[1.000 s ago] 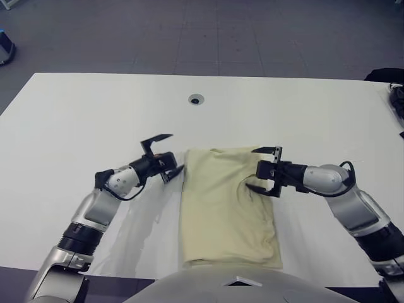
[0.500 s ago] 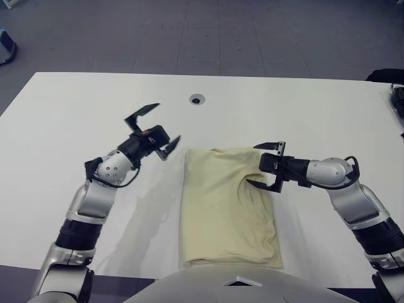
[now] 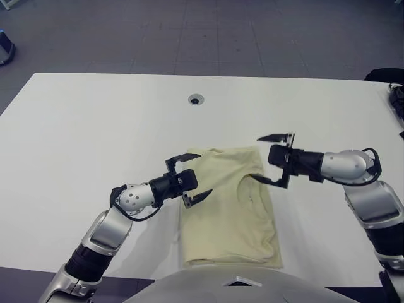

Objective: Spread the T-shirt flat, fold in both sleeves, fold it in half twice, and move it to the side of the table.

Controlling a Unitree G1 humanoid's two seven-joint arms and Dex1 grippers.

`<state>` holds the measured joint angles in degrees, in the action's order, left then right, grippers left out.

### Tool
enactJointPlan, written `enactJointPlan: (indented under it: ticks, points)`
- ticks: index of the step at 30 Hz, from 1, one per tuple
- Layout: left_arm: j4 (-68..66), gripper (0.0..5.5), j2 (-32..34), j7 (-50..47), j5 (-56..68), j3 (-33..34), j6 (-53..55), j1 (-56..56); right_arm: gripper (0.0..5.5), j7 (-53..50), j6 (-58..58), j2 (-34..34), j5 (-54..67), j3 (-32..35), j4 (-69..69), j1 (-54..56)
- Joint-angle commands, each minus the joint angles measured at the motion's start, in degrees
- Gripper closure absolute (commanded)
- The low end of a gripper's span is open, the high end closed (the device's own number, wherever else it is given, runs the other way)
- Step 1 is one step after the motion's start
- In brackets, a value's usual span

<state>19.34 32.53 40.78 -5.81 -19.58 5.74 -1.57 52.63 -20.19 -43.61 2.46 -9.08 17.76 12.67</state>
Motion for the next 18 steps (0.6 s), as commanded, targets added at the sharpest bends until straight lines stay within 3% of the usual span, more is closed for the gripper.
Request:
enactJointPlan:
  ticks: [1, 6, 10, 18]
  points:
    - [-0.9, 0.1, 1.8, 1.5, -1.7, -0.8, 0.4, -0.5, 0.13, -4.7, -1.5, 4.5, 0.0, 0.9, -6.7, 4.5]
    - [-3.7, 0.1, 1.5, 0.4, -4.7, -1.7, 0.0, -0.2, 0.13, -10.2, 11.4, 3.1, -15.8, -9.8, -18.8, 6.4]
    - [-9.1, 0.1, -1.0, -1.8, -6.8, -3.2, -0.7, 2.6, 0.13, -8.0, 18.1, 1.0, -22.3, -15.5, -23.5, 4.5]
    - [-17.9, 0.1, -5.7, -6.2, -11.1, -5.5, -1.4, 11.2, 0.13, -16.7, 23.5, 4.2, -26.3, -14.9, -39.4, 11.3]
